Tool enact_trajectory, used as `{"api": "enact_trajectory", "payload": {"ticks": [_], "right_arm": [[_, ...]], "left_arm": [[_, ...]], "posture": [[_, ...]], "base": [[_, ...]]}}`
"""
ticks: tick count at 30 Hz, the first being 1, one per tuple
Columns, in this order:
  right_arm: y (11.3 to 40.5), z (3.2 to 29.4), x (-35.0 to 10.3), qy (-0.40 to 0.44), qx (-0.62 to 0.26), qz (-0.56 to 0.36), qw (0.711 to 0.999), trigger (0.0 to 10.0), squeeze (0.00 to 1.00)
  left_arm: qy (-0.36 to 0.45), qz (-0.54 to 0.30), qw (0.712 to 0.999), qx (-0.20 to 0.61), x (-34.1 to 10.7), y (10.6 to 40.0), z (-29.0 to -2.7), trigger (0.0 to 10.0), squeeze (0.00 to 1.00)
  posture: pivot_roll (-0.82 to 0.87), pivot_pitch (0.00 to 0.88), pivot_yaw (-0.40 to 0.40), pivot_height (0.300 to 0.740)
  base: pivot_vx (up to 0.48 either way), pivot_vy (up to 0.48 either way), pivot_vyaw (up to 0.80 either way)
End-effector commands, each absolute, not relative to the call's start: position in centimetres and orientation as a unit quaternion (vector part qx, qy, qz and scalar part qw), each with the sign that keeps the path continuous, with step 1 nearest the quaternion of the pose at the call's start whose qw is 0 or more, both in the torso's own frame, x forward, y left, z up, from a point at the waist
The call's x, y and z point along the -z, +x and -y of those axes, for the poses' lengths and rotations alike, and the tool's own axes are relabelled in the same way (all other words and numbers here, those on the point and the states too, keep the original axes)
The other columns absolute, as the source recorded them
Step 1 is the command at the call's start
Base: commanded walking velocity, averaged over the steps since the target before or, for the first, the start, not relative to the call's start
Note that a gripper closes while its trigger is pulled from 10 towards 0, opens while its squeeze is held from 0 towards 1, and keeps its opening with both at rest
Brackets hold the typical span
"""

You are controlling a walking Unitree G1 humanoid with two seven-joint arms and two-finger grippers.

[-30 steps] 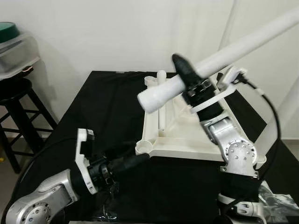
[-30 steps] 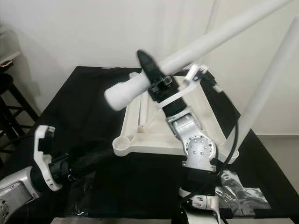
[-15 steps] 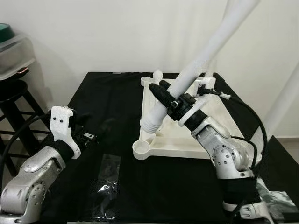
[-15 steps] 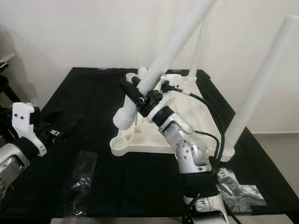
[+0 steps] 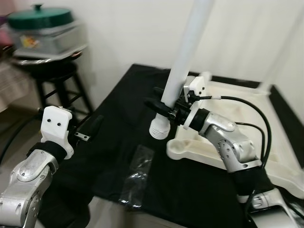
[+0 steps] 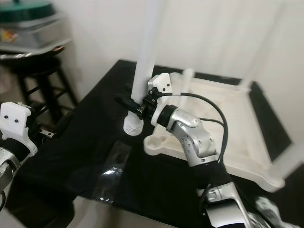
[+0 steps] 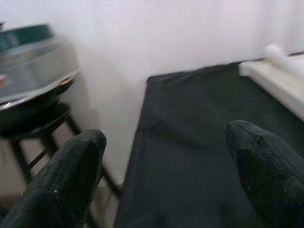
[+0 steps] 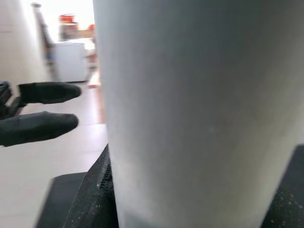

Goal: Building children table

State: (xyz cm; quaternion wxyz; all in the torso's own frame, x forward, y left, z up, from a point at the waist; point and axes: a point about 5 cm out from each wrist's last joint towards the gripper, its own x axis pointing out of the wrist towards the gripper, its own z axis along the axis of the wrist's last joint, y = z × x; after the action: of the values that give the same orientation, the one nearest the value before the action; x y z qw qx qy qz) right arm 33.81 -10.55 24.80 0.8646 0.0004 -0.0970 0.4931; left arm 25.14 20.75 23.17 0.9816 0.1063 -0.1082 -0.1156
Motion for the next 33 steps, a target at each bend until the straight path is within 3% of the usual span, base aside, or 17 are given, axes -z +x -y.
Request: {"api": "enact_trajectory", "payload": {"ticks": [1, 7, 15, 22, 33], "right_arm": [[33.6, 10.4, -25.5, -0.010, -0.510, 0.110, 0.853, 10.0, 0.00], [33.0, 9.5, -24.6, -0.002, -0.540, 0.098, 0.836, 10.0, 0.00], [33.0, 9.5, -24.4, -0.002, -0.535, 0.100, 0.839, 10.0, 0.00], [34.1, 9.7, -24.5, -0.018, -0.511, 0.101, 0.854, 10.0, 0.00], [34.0, 9.2, -24.3, -0.020, -0.518, 0.098, 0.849, 10.0, 0.00]], "left_arm": [[0.106, 0.094, 0.983, 0.117, -22.8, 24.9, -20.7, 10.0, 0.00], [0.088, 0.062, 0.985, 0.137, -21.9, 24.7, -20.2, 10.0, 0.00], [0.085, 0.058, 0.984, 0.143, -21.6, 24.6, -20.2, 10.0, 0.00], [0.055, 0.062, 0.981, 0.173, -21.5, 24.1, -20.1, 10.0, 0.00], [0.045, 0.055, 0.982, 0.176, -21.6, 23.9, -20.1, 10.0, 0.00]], "posture": [[0.03, 0.147, -0.076, 0.740], [0.05, 0.168, -0.067, 0.740], [0.06, 0.165, -0.060, 0.740], [0.06, 0.168, -0.059, 0.740], [0.07, 0.189, -0.059, 0.740]], "base": [[0.000, -0.326, 0.00], [0.000, -0.454, 0.00], [0.000, -0.467, 0.00], [0.000, 0.000, 0.00], [0.000, 0.480, 0.00]]}}
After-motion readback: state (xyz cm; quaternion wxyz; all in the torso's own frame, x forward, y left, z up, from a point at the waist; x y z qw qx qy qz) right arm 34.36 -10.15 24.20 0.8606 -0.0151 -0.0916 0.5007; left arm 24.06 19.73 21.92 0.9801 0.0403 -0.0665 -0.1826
